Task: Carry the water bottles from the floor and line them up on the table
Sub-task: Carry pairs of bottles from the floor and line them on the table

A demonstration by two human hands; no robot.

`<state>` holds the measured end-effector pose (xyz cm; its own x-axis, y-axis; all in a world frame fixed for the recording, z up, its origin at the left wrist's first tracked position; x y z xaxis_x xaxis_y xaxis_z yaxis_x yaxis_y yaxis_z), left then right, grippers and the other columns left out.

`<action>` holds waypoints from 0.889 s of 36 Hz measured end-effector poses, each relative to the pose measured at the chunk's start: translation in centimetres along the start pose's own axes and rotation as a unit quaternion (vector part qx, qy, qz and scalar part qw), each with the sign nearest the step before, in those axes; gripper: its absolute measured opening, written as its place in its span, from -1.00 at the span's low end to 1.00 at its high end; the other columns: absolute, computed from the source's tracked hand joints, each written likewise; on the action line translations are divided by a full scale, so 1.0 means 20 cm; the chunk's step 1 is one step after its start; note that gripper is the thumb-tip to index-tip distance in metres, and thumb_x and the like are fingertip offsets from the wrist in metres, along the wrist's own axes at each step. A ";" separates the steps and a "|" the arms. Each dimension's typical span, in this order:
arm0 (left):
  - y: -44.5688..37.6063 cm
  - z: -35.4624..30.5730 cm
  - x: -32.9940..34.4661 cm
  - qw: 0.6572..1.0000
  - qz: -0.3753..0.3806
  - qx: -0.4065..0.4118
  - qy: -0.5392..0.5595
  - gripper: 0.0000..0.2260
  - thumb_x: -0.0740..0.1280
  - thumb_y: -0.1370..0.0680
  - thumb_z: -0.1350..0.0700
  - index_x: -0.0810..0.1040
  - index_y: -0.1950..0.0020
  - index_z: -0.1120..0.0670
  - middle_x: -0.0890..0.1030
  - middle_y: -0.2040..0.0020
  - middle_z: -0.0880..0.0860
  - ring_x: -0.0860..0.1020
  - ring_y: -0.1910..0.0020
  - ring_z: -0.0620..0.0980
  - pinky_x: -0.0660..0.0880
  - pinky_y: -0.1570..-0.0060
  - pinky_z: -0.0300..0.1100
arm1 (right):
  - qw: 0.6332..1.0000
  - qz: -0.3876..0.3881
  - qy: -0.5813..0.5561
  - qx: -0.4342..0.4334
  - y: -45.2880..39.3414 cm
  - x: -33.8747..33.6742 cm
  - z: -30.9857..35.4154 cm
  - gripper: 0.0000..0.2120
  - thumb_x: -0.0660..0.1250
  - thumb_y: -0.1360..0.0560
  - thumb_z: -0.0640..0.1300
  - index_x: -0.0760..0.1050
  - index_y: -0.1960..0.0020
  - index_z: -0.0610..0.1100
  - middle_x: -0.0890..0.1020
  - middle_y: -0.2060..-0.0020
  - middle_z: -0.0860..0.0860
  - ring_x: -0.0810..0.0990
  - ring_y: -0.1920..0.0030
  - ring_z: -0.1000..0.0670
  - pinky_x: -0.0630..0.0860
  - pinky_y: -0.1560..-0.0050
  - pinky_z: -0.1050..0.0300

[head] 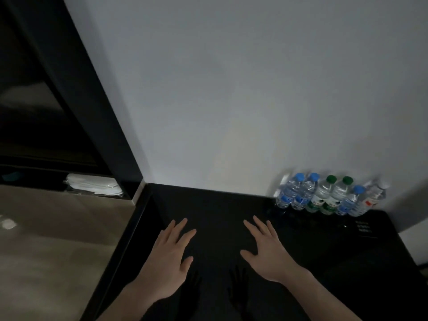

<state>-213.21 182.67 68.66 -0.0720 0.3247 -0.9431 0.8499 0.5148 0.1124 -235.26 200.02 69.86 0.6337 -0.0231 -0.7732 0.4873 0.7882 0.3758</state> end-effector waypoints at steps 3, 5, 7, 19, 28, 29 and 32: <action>0.04 0.10 -0.04 1.000 0.008 0.009 0.001 -0.43 0.21 -0.65 -0.12 0.05 -0.61 -0.19 -0.18 -0.63 -0.15 -0.24 -0.60 -0.05 -0.21 -0.53 -0.09 | 1.000 0.000 0.007 0.008 0.01 0.06 0.13 -0.21 0.30 -0.56 0.15 -0.11 -0.60 0.18 -0.18 -0.59 0.15 -0.30 -0.57 -0.07 -0.06 -0.58 -0.15; 0.06 0.15 -0.08 1.000 0.009 0.013 0.005 -0.43 0.22 -0.65 -0.12 0.06 -0.61 -0.19 -0.17 -0.63 -0.14 -0.23 -0.60 -0.04 -0.21 -0.54 -0.08 | 1.000 -0.002 0.011 0.006 0.02 0.09 0.20 -0.21 0.30 -0.55 0.15 -0.12 -0.60 0.19 -0.18 -0.59 0.16 -0.30 -0.57 -0.07 -0.06 -0.58 -0.15; 0.09 0.18 -0.11 1.000 0.006 0.011 0.010 -0.43 0.23 -0.64 -0.11 0.07 -0.61 -0.19 -0.16 -0.64 -0.14 -0.22 -0.61 -0.04 -0.20 -0.54 -0.09 | 1.000 -0.009 0.008 0.001 0.03 0.11 0.25 -0.22 0.30 -0.55 0.16 -0.11 -0.60 0.20 -0.18 -0.59 0.18 -0.30 -0.57 -0.05 -0.05 -0.58 -0.15; 0.31 0.39 -0.17 0.997 -0.013 -0.074 -0.008 -0.42 0.22 -0.64 -0.14 0.08 -0.62 -0.18 -0.13 -0.64 -0.13 -0.18 -0.61 -0.04 -0.07 -0.59 -0.07 | 0.996 0.021 0.050 -0.064 -0.08 0.24 0.46 -0.20 0.31 -0.54 0.19 -0.12 -0.59 0.23 -0.19 -0.58 0.18 -0.29 -0.57 -0.07 -0.06 -0.57 -0.13; 0.63 0.74 -0.27 0.980 -0.033 -0.195 0.026 -0.38 0.25 -0.57 -0.18 0.15 -0.60 -0.15 -0.03 -0.65 -0.05 -0.12 -0.63 0.07 0.03 -0.56 -0.02 | 0.979 0.076 0.088 -0.164 -0.22 0.42 0.89 -0.20 0.25 -0.54 0.24 -0.16 -0.59 0.21 -0.22 -0.58 0.17 -0.32 -0.57 -0.09 -0.11 -0.55 -0.14; 0.67 0.79 -0.29 0.978 -0.039 -0.205 0.026 -0.37 0.20 -0.55 -0.22 0.17 -0.60 -0.14 0.00 -0.65 -0.03 -0.10 -0.63 0.09 0.02 -0.56 0.00 | 0.976 0.080 0.093 -0.178 -0.23 0.44 0.95 -0.21 0.25 -0.54 0.24 -0.16 -0.59 0.21 -0.22 -0.58 0.17 -0.32 -0.56 -0.09 -0.11 -0.55 -0.15; 0.79 0.93 -0.35 0.971 -0.060 -0.228 0.025 -0.26 0.00 -0.44 -0.33 0.22 -0.60 -0.10 0.02 -0.65 -0.01 -0.07 -0.63 0.10 0.02 -0.57 0.07 | 0.966 0.092 0.105 -0.217 -0.27 0.51 1.16 -0.22 0.25 -0.54 0.23 -0.15 -0.59 0.21 -0.22 -0.58 0.16 -0.32 -0.56 -0.09 -0.12 -0.54 -0.17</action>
<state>-189.61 173.77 71.15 -0.1914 0.2722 -0.9430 0.5147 0.8459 0.1397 -217.47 181.24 71.87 0.5268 0.2316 -0.8178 0.0519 0.9516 0.3029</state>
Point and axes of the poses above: each hand's wrist, its own y-axis away from the middle knuckle, its own x-axis out of the palm, z = x × y, the point moved 1 cm from there along -y, towards the middle knuckle
